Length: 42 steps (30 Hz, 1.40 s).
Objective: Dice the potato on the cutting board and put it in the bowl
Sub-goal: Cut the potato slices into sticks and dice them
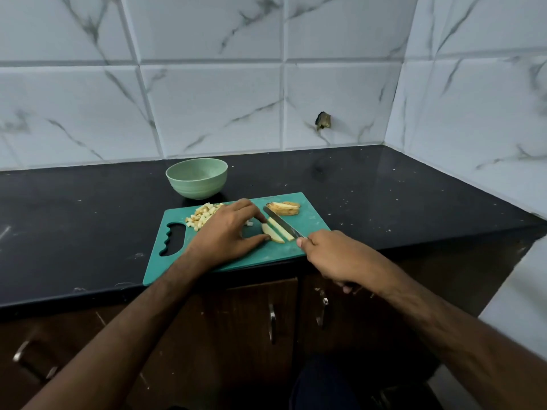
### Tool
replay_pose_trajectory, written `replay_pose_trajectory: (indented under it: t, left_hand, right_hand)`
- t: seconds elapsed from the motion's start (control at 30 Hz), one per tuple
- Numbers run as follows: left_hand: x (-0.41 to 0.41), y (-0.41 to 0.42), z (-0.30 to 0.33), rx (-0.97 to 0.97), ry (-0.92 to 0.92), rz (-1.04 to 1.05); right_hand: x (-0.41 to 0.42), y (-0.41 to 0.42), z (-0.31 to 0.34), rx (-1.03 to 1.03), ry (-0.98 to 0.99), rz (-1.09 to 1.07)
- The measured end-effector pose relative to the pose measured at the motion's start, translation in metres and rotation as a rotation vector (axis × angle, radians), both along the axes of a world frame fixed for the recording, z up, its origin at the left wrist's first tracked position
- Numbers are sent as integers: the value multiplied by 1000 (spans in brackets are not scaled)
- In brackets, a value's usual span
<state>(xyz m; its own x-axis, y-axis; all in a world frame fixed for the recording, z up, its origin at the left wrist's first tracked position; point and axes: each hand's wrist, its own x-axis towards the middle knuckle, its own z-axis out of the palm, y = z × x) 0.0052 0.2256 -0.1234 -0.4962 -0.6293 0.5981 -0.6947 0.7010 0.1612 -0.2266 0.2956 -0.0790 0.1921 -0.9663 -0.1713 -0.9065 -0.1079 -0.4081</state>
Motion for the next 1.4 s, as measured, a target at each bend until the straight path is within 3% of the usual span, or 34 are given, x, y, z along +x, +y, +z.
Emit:
replay_pose_trajectory:
  t: [0.43, 0.67, 0.97, 1.13, 1.4]
  left_hand:
    - [0, -2, -4, 30, -64, -34]
    - [1, 3, 0, -131, -42, 8]
    - [1, -2, -4, -75, -104, -26]
    - [-1, 1, -1, -63, -88, 8]
    - [-1, -5, -6, 3, -146, 42]
  right_hand:
    - [10, 16, -17, -135, 151, 34]
    - [10, 15, -15, -76, 129, 38]
    - [11, 7, -15, 77, 21, 13]
    - [7, 9, -14, -57, 151, 62]
    - [-16, -17, -8, -19, 113, 22]
